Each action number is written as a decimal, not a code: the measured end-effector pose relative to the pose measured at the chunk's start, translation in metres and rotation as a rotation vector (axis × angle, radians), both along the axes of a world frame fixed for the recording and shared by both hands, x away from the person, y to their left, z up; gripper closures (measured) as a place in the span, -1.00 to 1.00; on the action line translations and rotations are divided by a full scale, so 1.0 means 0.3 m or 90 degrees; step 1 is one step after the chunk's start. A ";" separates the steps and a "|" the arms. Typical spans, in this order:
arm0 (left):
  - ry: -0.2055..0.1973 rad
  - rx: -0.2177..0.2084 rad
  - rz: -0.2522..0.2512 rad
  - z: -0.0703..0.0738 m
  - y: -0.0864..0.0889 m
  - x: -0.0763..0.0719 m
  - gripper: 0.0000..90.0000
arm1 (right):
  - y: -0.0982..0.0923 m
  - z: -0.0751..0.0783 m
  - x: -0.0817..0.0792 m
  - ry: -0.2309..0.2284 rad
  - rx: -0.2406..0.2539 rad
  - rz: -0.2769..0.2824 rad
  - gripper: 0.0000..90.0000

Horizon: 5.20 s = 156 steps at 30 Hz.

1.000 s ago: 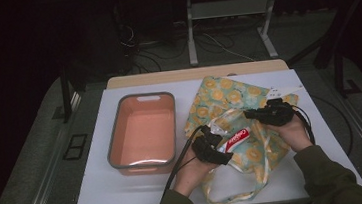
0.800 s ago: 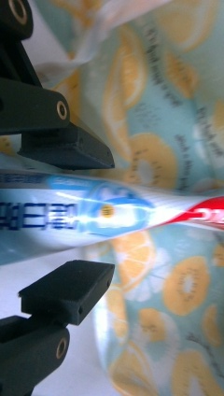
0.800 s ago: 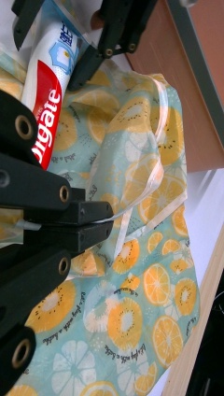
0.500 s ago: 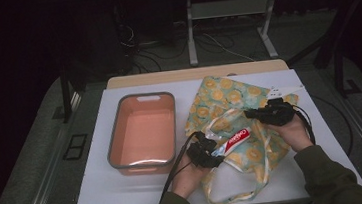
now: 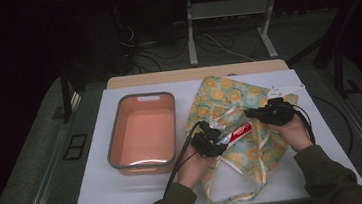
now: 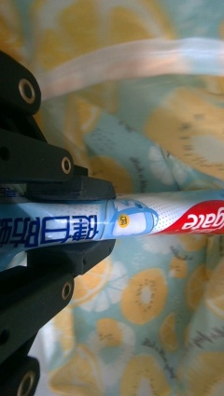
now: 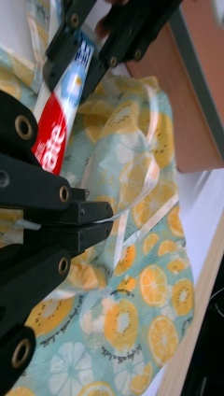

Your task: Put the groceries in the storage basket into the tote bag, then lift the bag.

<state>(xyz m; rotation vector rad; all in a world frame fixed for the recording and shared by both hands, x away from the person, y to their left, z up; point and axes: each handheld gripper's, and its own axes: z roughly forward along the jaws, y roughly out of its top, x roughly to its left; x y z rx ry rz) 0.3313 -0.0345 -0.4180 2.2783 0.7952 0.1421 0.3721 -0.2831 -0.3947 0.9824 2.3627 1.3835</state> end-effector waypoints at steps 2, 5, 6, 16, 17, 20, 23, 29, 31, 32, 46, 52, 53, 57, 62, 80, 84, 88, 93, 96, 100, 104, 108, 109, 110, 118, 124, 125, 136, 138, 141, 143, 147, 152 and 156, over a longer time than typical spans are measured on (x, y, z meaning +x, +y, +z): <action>-0.003 -0.004 0.004 0.000 -0.018 0.009 0.61 | 0.002 0.009 -0.003 -0.004 0.008 0.005 0.98; -0.008 -0.012 0.009 -0.002 -0.040 0.028 0.62 | 0.008 0.024 -0.010 -0.011 0.016 0.010 0.98; -0.012 -0.016 0.012 -0.004 -0.046 0.035 0.62 | 0.009 0.027 -0.012 -0.012 0.015 0.012 0.98; -0.052 -0.019 0.050 -0.027 -0.131 0.108 0.63 | 0.015 0.041 -0.019 -0.020 0.027 0.022 0.98; -0.057 -0.019 0.056 -0.029 -0.141 0.116 0.62 | 0.016 0.044 -0.020 -0.021 0.029 0.025 0.98; -0.068 -0.021 0.070 -0.037 -0.165 0.140 0.62 | 0.019 0.046 -0.023 -0.022 0.030 0.029 0.98; -0.057 -0.039 0.082 -0.051 -0.181 0.167 0.62 | 0.021 0.046 -0.026 -0.023 0.029 0.031 0.98; -0.044 -0.026 0.074 -0.063 -0.176 0.175 0.56 | 0.012 0.045 -0.024 -0.020 0.030 0.028 0.98; -0.045 -0.047 0.070 -0.057 -0.162 0.167 0.47 | 0.010 0.044 -0.024 -0.020 0.029 0.027 0.98; -0.041 -0.060 0.066 -0.050 -0.155 0.162 0.44 | 0.010 0.044 -0.024 -0.020 0.029 0.027 0.98; -0.037 -0.087 0.003 0.022 0.004 -0.002 0.09 | 0.008 0.021 -0.013 0.000 0.013 0.017 0.98; -0.036 -0.056 -0.014 -0.012 0.050 -0.083 -0.10 | 0.013 0.008 -0.011 0.010 0.001 0.012 0.96; -0.034 -0.046 -0.016 -0.018 0.053 -0.090 -0.13 | 0.014 0.007 -0.011 0.011 0.002 0.013 0.96; -0.041 -0.023 0.000 -0.040 0.070 -0.102 -0.19 | 0.019 0.004 -0.013 0.018 -0.001 0.016 0.91; -0.030 -0.021 0.019 -0.062 0.087 -0.101 0.09 | 0.017 0.004 -0.016 0.021 -0.001 0.014 0.64; -0.002 -0.067 0.028 -0.054 0.111 -0.099 0.97 | -0.007 0.112 -0.155 -0.006 0.014 0.009 -0.21; 0.003 -0.066 0.030 -0.052 0.112 -0.101 0.97 | 0.011 0.132 -0.211 -0.004 0.024 0.039 -0.19; 0.003 -0.064 0.032 -0.053 0.114 -0.099 0.97 | 0.053 0.101 -0.266 0.010 0.011 0.076 -0.08; 0.001 -0.064 0.035 -0.053 0.115 -0.099 0.97 | 0.130 0.020 -0.305 0.030 -0.040 0.110 0.00; 0.002 -0.063 0.036 -0.053 0.116 -0.099 0.97 | 0.164 -0.025 -0.303 0.049 -0.067 0.116 -0.05; 0.002 -0.064 0.038 -0.053 0.117 -0.098 0.97 | 0.197 -0.084 -0.305 0.073 -0.101 0.126 -0.13; 0.002 -0.064 0.042 -0.050 0.122 -0.099 0.97 | 0.207 -0.133 -0.307 0.091 -0.155 0.122 -0.23; 0.003 -0.066 0.045 -0.049 0.125 -0.097 0.97 | 0.189 -0.165 -0.316 0.098 -0.207 0.117 -0.27; 0.002 -0.065 0.045 -0.048 0.126 -0.097 0.97 | 0.183 -0.166 -0.319 0.088 -0.208 0.117 -0.19; 0.002 -0.062 0.046 -0.047 0.126 -0.098 0.97 | 0.175 -0.163 -0.320 0.086 -0.211 0.115 -0.07; -0.005 -0.068 0.052 -0.038 0.126 -0.104 0.97 | 0.107 -0.154 -0.304 0.078 -0.224 0.100 0.90; -0.007 -0.075 0.057 -0.030 0.132 -0.104 0.97 | 0.076 -0.145 -0.284 0.082 -0.205 0.090 0.95; -0.008 -0.075 0.056 -0.027 0.135 -0.103 0.97 | 0.073 -0.141 -0.283 0.083 -0.197 0.089 0.95; -0.024 -0.106 0.056 0.011 0.135 -0.114 0.98 | 0.044 -0.077 -0.289 0.049 -0.118 0.089 0.96; -0.032 -0.117 0.056 0.030 0.136 -0.119 0.98 | 0.030 -0.062 -0.280 0.037 -0.113 0.078 0.96; -0.045 -0.137 0.062 0.063 0.143 -0.121 0.98 | 0.004 -0.033 -0.262 0.018 -0.102 0.060 0.96; -0.055 -0.153 0.070 0.086 0.148 -0.119 0.98 | -0.009 -0.011 -0.250 0.006 -0.091 0.050 0.96; -0.075 -0.175 0.074 0.137 0.163 -0.111 0.98 | -0.024 0.028 -0.221 -0.020 -0.073 0.035 0.96; -0.094 -0.188 0.088 0.191 0.204 -0.075 0.98 | -0.036 0.064 -0.183 -0.043 -0.057 0.016 0.97; -0.098 -0.198 0.097 0.210 0.227 -0.047 0.98 | -0.043 0.090 -0.152 -0.059 -0.042 0.003 0.97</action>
